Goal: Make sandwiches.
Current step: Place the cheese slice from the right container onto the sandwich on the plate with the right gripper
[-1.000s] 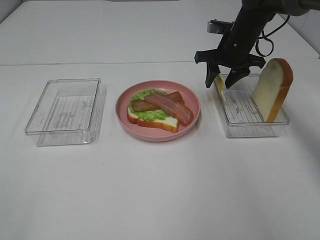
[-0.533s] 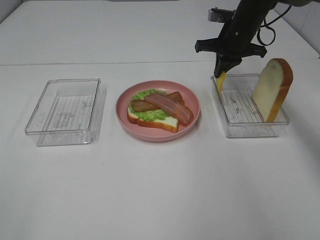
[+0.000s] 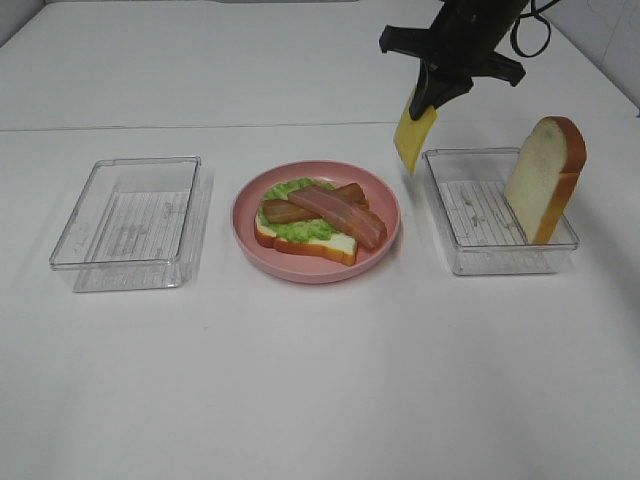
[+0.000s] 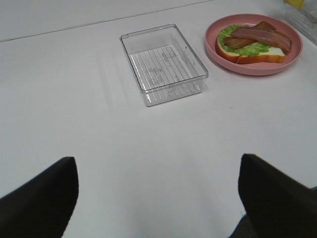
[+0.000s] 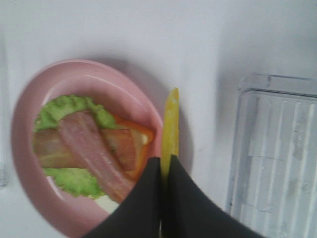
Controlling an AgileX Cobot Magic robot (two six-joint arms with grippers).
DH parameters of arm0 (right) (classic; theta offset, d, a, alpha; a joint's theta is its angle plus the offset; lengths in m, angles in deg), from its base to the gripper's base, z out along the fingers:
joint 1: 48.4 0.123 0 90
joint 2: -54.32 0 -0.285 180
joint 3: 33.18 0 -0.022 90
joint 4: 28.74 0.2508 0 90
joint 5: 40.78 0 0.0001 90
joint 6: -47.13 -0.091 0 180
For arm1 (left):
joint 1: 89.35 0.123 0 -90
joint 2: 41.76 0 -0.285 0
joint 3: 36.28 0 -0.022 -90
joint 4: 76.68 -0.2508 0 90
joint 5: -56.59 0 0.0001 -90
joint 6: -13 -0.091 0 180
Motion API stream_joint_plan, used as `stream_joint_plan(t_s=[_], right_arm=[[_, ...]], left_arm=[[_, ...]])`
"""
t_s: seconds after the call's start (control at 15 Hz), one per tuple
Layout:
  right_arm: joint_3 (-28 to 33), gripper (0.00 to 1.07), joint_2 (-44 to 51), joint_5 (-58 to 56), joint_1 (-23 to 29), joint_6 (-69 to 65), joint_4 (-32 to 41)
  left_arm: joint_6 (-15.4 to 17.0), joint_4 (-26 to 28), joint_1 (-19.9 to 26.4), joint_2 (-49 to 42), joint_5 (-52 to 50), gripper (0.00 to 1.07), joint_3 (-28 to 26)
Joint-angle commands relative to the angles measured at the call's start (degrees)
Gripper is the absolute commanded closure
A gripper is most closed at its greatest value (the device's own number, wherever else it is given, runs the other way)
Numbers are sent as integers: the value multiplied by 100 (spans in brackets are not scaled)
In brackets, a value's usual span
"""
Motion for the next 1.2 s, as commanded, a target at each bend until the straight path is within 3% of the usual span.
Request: stream_joint_plan(t_s=[0.07, 0.6, 0.73, 1.07, 1.2], right_arm=[[-46, 107, 183, -458, 189, 390, 693], [-46, 107, -407, -166, 1346, 304, 1782], [-46, 107, -682, -120, 1346, 275, 2005], [-52, 107, -751, 6, 1318, -504, 424], [-52, 107, -751, 6, 1318, -596, 195]], left_arm=[[-6, 6, -23, -57, -52, 23, 6], [-6, 6, -23, -57, -52, 23, 6], [-6, 6, -23, -57, -52, 23, 6], [-6, 6, -23, -57, -52, 23, 6], [-6, 6, -23, -57, -52, 23, 6]])
